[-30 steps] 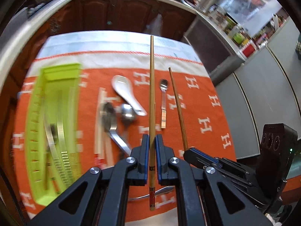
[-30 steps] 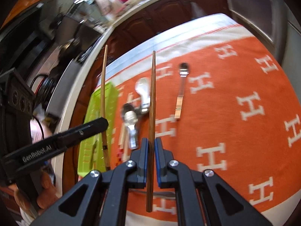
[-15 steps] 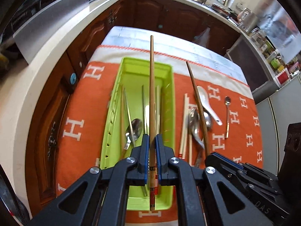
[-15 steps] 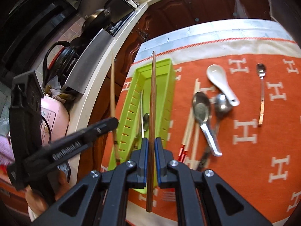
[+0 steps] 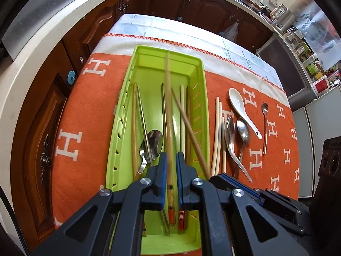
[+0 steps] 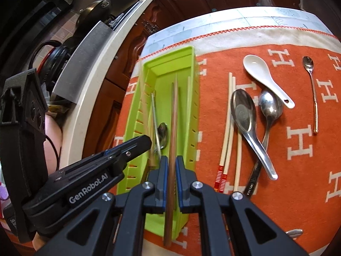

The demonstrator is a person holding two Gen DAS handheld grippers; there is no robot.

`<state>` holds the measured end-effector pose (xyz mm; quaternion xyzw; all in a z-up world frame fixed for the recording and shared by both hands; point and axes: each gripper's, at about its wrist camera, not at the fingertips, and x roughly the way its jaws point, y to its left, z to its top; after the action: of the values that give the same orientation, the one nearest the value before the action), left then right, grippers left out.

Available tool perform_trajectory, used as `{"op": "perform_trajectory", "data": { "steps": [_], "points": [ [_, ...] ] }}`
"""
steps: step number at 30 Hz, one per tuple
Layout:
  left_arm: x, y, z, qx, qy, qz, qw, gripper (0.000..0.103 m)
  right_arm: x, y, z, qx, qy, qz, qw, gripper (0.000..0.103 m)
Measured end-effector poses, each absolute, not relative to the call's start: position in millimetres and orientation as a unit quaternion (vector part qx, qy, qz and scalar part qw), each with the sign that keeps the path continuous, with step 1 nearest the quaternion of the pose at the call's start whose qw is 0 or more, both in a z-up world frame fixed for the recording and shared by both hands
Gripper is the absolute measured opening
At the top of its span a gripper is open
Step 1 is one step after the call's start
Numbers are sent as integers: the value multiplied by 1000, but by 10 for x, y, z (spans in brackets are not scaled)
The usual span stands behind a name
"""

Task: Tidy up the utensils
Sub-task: 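Open both tools to release the chopsticks in the tray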

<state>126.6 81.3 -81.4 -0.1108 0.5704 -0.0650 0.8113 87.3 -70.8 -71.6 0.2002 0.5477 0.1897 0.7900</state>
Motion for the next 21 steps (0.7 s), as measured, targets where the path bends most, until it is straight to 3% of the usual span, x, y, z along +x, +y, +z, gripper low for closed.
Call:
{"op": "perform_trajectory", "data": {
  "steps": [21],
  "points": [
    [1013,748,-572,-114,548,-77,825,15,704,-976,-602,178,540,189,800,7]
  ]
}}
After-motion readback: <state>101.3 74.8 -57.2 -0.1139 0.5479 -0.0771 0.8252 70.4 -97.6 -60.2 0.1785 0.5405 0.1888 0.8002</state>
